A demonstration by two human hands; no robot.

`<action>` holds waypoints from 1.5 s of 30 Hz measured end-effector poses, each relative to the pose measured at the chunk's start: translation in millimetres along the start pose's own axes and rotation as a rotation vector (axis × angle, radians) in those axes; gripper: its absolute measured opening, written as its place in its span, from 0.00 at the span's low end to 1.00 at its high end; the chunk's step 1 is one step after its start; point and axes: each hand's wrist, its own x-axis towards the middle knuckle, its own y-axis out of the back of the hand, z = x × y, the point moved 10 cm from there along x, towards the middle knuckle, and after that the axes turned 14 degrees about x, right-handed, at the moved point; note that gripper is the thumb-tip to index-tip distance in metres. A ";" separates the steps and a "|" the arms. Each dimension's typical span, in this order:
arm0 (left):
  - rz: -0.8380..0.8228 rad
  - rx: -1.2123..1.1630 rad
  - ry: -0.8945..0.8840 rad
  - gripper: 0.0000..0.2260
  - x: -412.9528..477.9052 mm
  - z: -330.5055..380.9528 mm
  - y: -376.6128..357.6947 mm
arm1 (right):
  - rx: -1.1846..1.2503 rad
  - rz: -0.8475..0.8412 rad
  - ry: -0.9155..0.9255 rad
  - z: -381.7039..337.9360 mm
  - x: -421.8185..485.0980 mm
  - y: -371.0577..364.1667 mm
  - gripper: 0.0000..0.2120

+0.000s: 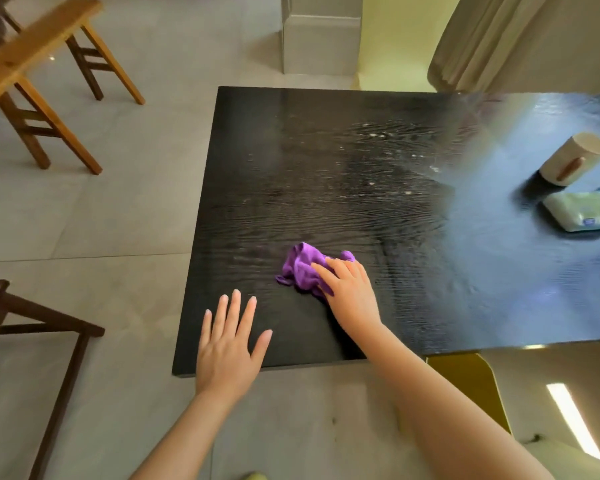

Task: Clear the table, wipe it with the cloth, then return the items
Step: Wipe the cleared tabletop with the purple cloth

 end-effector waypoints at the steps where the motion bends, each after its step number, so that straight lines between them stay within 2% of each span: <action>1: 0.011 0.001 0.001 0.32 0.0 0.0 0.4 | -0.022 0.017 -0.025 14.1 -5.6 10.1 0.18; 8: 0.057 0.015 0.014 0.32 -1.4 0.4 1.2 | -0.128 -0.027 -0.299 115.4 -68.5 74.8 0.21; 13: 0.059 0.041 0.022 0.33 0.1 2.0 1.8 | -0.010 0.231 -0.581 101.5 -99.0 81.9 0.19; 15: 0.050 0.052 0.022 0.33 0.3 2.9 1.8 | 0.023 0.237 -0.535 64.6 -95.5 61.9 0.20; 21: 0.055 0.038 0.014 0.36 0.1 2.8 2.5 | 0.096 0.058 -0.365 -35.8 -72.7 8.4 0.24; 25: 0.038 0.065 0.010 0.35 0.1 2.7 1.8 | -0.001 -0.079 -0.177 -31.4 -68.1 1.0 0.24; 29: -0.009 0.071 0.010 0.34 0.2 3.0 -1.1 | -0.039 -0.148 -0.178 -18.7 -27.5 -11.0 0.22; 32: -0.018 0.077 0.002 0.33 0.6 2.7 -0.4 | 0.013 -0.279 -0.208 -16.8 20.6 -32.5 0.23; 37: 0.008 0.086 0.000 0.32 2.1 1.9 -3.8 | 0.019 -0.287 -0.218 -26.6 67.5 -51.4 0.22; 45: 0.008 0.054 -0.013 0.35 2.6 1.7 -5.2 | 0.065 -0.306 -0.051 -41.9 -17.3 -26.7 0.19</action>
